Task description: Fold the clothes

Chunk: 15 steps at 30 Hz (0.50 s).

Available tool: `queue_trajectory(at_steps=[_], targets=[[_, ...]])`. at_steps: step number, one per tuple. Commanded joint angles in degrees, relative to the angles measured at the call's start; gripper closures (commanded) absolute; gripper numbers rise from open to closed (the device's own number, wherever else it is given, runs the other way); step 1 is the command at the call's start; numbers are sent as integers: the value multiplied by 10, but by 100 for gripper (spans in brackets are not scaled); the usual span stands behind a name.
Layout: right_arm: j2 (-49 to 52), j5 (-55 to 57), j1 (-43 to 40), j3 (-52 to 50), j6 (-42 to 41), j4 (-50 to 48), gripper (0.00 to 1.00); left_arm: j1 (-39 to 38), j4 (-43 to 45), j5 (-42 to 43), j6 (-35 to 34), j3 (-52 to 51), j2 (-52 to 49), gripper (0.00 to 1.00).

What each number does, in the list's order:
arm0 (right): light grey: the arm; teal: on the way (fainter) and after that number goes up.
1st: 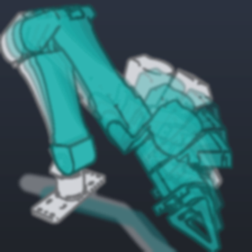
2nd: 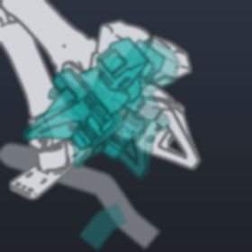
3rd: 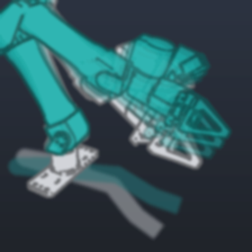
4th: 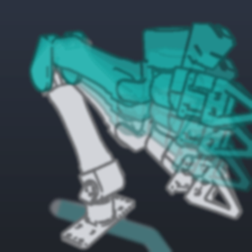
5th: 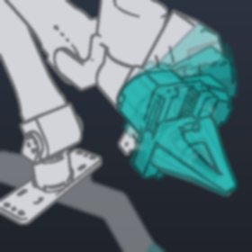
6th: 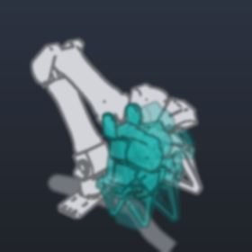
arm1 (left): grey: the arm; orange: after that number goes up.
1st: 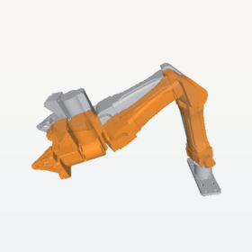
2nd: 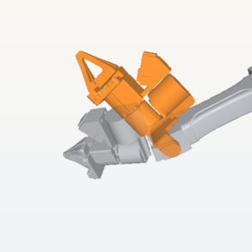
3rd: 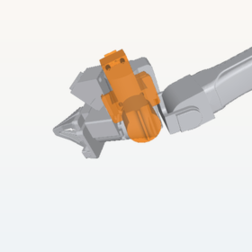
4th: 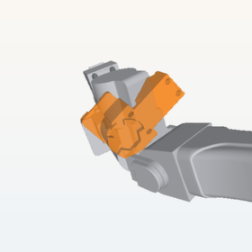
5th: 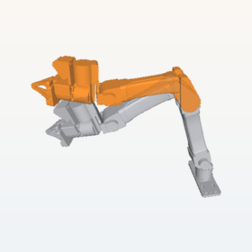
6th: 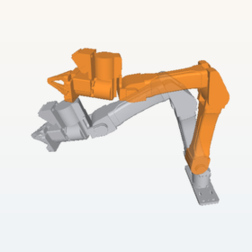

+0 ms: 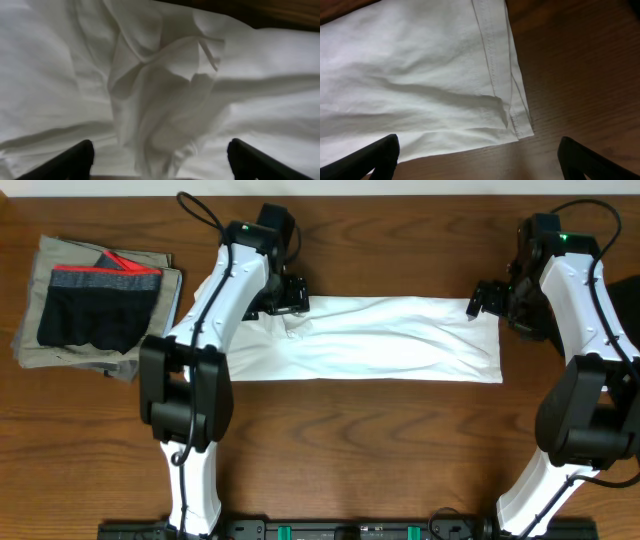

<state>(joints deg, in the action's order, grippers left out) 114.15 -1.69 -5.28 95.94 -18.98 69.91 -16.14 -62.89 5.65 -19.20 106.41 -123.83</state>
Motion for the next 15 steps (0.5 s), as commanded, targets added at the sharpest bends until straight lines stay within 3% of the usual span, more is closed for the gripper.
queue_trajectory(at_steps=[1, 5, 11, 15], targets=[[-6, -3, 12, -1, 7, 2, 1, 6, -3, -1, 5, -5, -23, 23], [-6, -2, 16, -1, 9, 2, 1, 12, -3, -1, 4, -5, -33, 39], [-6, -3, 16, -1, 13, 2, 1, 31, -12, -42, -15, -4, -33, 91], [-6, -3, 16, -1, 12, 0, 1, 45, -35, -42, -17, -4, -31, 94]])
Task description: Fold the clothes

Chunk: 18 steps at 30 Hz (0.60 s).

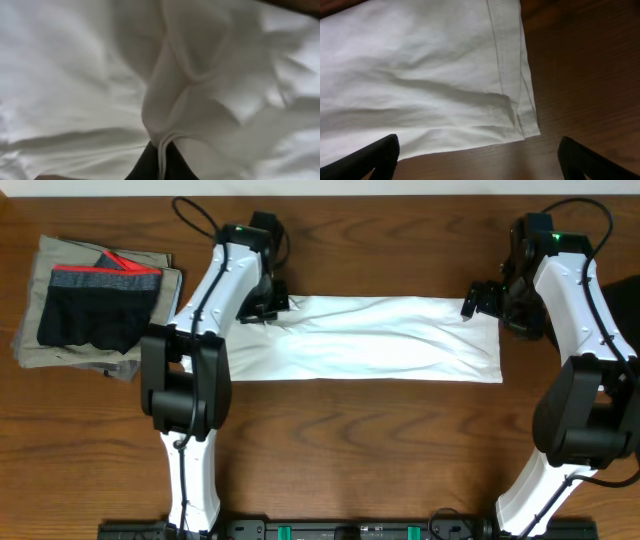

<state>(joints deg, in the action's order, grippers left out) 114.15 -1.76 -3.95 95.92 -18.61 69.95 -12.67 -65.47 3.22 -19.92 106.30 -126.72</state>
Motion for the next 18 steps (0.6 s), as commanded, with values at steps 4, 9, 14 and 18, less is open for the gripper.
queue_trajectory(at_steps=[4, 9, 14, 18], targets=[[-6, -2, 3, 0, 9, -1, 5, 15, -31, -18, -10, -3, 3, 94], [-6, -2, 10, 0, 9, 0, 8, 14, -71, -46, -23, -3, 18, 94], [-6, -1, 20, 0, 9, -2, 13, 14, -112, -85, -33, -3, 24, 89], [-6, 3, 28, -2, 8, -1, 15, 14, -143, -106, -33, -3, 24, 79]])
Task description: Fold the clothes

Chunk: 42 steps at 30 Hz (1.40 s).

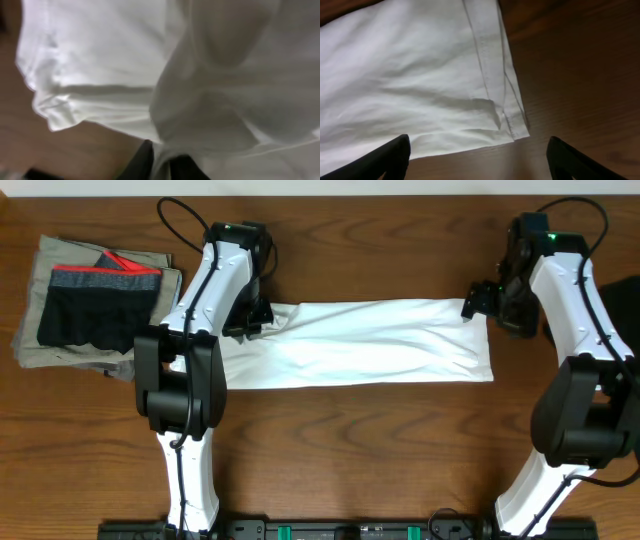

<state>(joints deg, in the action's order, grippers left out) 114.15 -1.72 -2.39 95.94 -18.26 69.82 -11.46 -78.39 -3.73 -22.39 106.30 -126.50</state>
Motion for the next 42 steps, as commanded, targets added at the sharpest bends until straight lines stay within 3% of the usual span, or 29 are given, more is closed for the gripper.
queue_trajectory(at_steps=[1, 9, 19, 21, 23, 25, 33, 35, 42], targets=[[-6, 4, 15, -3, 5, 0, 15, 2, -21, -40, -8, -3, 22, 77], [-6, 4, 18, -30, 2, -22, 15, 2, -92, -124, -21, -3, 22, 67], [-6, 4, 18, -73, 0, -58, 14, 4, -116, -154, -39, -3, 22, 58], [-6, 4, 18, -76, 0, -59, 14, 7, -116, -155, -39, -3, 22, 46], [-6, 4, 18, -77, 0, -60, 13, 11, -118, -155, -39, -3, 22, 27], [-6, 4, 18, -77, 0, -62, 13, 16, -118, -155, -39, -3, 22, 17], [-6, 3, 18, -77, 0, -68, 13, 21, -87, -163, -39, -3, 27, 16], [-6, 2, 18, -77, 0, -69, 13, 23, -85, -170, -39, -3, 27, 1], [-6, 2, 18, -77, 1, -68, 13, 62, -94, -169, -39, -3, 27, 2]])
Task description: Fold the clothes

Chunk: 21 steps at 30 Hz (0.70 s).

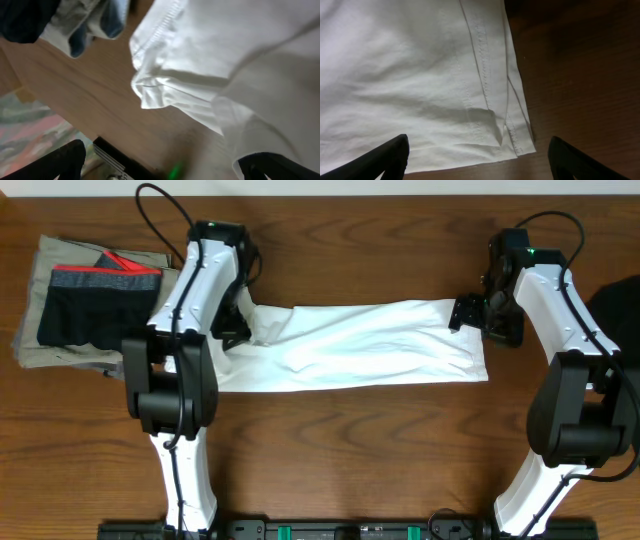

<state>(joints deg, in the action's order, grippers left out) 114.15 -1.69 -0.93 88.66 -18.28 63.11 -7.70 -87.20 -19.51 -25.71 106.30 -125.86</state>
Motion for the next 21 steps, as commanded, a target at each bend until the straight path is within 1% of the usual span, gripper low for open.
queue_trajectory(at_steps=[1, 5, 9, 11, 14, 17, 21], targets=[[-6, 2, 4, -4, 1, -1, 13, 34, -6, -12, -6, -3, 20, 2], [-6, 2, 4, -4, 1, 1, 13, 82, -6, -10, -10, -3, 20, 2], [-6, 1, 4, -4, 1, -1, 13, 124, -15, 22, -9, -3, 20, 2], [-6, 1, 4, -4, 1, -6, 13, 135, -19, 25, -9, -3, 21, 2], [-6, -1, 4, -4, 1, -8, 13, 137, -19, 30, -6, -3, 23, 2], [-6, -1, 4, -4, 1, -8, 12, 131, -12, 64, 12, -3, 30, 2], [-6, -1, 5, -4, 1, -12, 12, 113, 9, 77, 27, -3, 59, 2]])
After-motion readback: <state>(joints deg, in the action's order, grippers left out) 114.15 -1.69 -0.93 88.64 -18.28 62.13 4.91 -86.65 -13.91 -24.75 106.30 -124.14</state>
